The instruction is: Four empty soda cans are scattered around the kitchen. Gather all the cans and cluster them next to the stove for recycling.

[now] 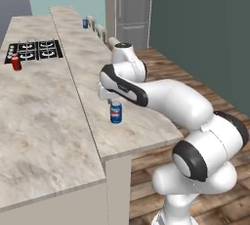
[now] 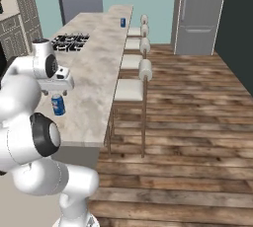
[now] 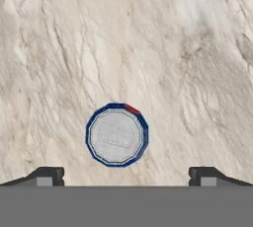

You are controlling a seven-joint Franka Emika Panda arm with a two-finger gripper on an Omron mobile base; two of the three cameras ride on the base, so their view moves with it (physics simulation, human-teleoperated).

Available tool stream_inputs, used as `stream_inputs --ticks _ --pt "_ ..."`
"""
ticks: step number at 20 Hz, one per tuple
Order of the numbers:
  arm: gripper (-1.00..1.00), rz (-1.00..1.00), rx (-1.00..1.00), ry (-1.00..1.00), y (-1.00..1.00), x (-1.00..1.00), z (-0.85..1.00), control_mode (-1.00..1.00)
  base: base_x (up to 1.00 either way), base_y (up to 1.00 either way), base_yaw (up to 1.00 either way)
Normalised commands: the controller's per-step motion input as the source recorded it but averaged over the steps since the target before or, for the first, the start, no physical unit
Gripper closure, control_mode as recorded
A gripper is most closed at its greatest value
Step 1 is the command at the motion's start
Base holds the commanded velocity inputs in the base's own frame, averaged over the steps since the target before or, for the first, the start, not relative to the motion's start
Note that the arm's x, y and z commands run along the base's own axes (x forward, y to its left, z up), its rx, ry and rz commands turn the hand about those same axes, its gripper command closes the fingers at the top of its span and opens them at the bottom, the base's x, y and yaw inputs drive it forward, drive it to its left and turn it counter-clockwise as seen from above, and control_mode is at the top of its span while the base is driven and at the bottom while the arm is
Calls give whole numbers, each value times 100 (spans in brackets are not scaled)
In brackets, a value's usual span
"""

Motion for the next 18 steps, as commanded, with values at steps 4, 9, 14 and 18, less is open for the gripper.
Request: stream_inputs --ticks 4,9,14,18 --pt "-100 4 2 0 1 20 -11 -100 0 0 0" --pt "-100 7 1 0 11 3 -9 -100 0 0 0" --pt "-100 1 0 0 18 -9 -2 -100 0 0 0" --pt "-100 0 0 0 8 -7 -4 -100 0 0 0"
